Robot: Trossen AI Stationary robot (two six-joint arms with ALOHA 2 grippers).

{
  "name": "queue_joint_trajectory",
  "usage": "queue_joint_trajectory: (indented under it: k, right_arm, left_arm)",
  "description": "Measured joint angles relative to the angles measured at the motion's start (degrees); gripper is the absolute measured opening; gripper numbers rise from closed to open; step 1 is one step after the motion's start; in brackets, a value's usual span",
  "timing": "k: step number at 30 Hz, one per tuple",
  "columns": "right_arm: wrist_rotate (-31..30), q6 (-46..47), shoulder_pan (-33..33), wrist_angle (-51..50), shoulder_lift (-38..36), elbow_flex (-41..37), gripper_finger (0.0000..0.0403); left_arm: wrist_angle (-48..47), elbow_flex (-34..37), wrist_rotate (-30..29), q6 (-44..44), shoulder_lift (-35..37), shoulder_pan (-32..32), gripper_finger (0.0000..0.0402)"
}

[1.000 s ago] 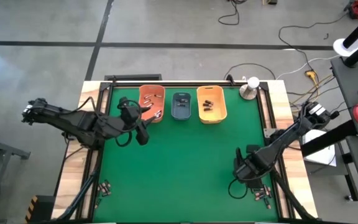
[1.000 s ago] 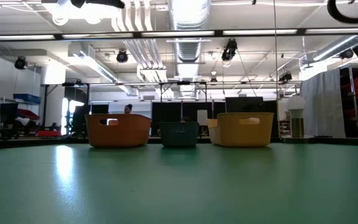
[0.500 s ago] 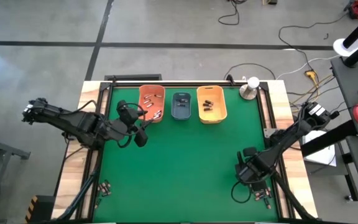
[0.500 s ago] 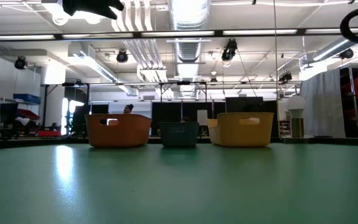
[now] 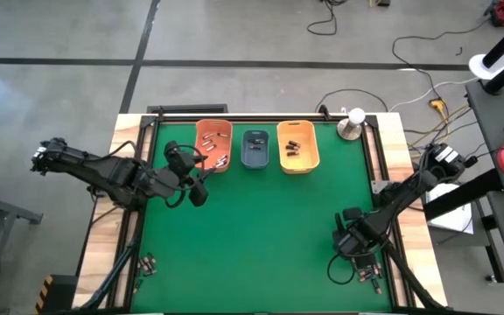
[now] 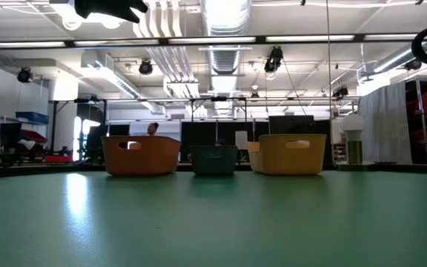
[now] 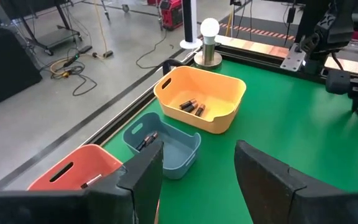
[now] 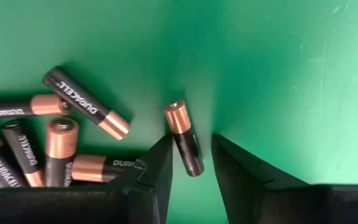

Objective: Sort batteries
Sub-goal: Put the small black battery into the blue bin

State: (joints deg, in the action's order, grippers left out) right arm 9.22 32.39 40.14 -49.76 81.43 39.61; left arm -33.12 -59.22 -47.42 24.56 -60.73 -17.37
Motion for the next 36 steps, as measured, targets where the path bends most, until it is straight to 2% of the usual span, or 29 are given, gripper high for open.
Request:
queue_joint_trajectory:
  k: [9, 15, 25, 30, 36]
  right_arm:
    - [-0.42, -0.03, -0.07, 3.78, -0.16, -3.57, 0.0053]
    - [-1.39, 1.47, -0.04, 2.47, -0.04, -2.28, 0.0021]
    - [-5.59, -0.87, -3.96, -3.80, 0.17, 10.01, 0.0023]
    - [-13.28, -3.35, -10.28, -3.86, 0.32, 18.48, 0.0023]
    - [-22.20, -10.39, -19.98, -1.01, 0.69, 26.18, 0.0023]
  left_arm:
    - [-0.05, 0.00, 1.71, 0.20, 1.73, -0.02, 0.0178]
    - [-1.69, 0.00, 1.49, -0.52, 4.99, -0.02, 0.0178]
    - [-2.99, 0.22, 1.44, -1.51, 8.33, -0.09, 0.0178]
    - [-2.87, 0.41, 1.84, -0.95, 7.92, -0.07, 0.0178]
    - [-3.10, 2.16, 7.94, -0.15, 5.58, -0.09, 0.0178]
